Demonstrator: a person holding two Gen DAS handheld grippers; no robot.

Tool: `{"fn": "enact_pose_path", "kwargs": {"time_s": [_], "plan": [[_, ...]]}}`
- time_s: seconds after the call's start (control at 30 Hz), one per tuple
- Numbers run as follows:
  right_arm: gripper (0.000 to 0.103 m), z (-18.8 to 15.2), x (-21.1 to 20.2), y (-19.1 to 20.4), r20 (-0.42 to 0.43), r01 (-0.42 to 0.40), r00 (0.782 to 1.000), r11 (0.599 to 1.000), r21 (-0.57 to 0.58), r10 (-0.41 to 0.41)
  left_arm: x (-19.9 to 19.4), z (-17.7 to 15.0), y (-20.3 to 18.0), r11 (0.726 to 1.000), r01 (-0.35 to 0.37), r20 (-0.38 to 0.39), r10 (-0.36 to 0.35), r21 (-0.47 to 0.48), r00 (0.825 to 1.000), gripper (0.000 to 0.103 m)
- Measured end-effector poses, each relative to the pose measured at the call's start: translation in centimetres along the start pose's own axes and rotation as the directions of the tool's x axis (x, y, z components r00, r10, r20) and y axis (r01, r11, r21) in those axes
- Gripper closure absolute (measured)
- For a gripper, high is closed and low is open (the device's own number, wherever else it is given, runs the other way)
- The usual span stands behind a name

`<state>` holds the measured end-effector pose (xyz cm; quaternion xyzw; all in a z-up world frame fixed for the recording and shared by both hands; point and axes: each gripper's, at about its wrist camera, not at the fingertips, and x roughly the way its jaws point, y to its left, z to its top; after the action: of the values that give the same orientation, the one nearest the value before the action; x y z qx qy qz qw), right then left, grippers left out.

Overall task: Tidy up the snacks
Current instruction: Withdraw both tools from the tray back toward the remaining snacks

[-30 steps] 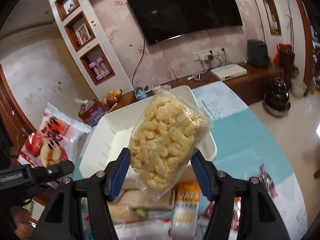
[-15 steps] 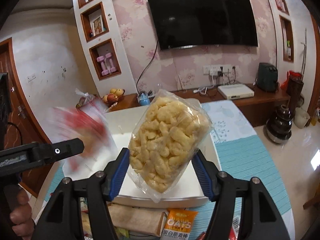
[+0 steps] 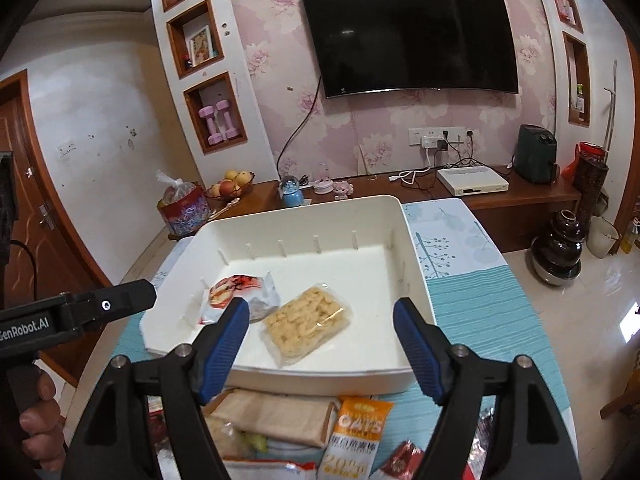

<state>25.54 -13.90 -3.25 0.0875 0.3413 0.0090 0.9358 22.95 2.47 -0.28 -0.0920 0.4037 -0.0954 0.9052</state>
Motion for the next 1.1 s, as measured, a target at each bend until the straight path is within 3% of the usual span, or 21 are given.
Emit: {"fn": "enact_pose_path", "kwargs": {"time_s": [0.23, 0.57, 0.87, 1.1], "plan": [[0.028, -0.1, -3.7, 1.4, -0.009, -0.028, 1.0, 1.0, 0.002, 0.028, -4.9, -1.0, 0.7, 1.0, 0.004, 0.02, -0.004, 0.023, 1.0, 0.028], [0.028, -1.0, -8.8, 2.9, 0.006, -0.053, 0.999, 0.998, 0.025, 0.053, -10.4, -4.6, 3.7, 0.998, -0.044, 0.0, 0.044, 0.052, 0.999, 0.027], [0.027, -2.7, -11.0, 3.5, -0.032, -0.109, 0.993, 0.993, 0.047, 0.111, -12.6, -8.9, 7.3, 0.995, -0.103, -0.063, 0.104, 0.019, 0.993, 0.027], [0.027, -5.0, -11.7, 4.4, -0.11, -0.116, 0.987, 0.993, 0.001, 0.115, -12.9, -12.1, 10.4, 0.984, -0.177, -0.132, 0.18, 0.036, 0.975, 0.027]]}}
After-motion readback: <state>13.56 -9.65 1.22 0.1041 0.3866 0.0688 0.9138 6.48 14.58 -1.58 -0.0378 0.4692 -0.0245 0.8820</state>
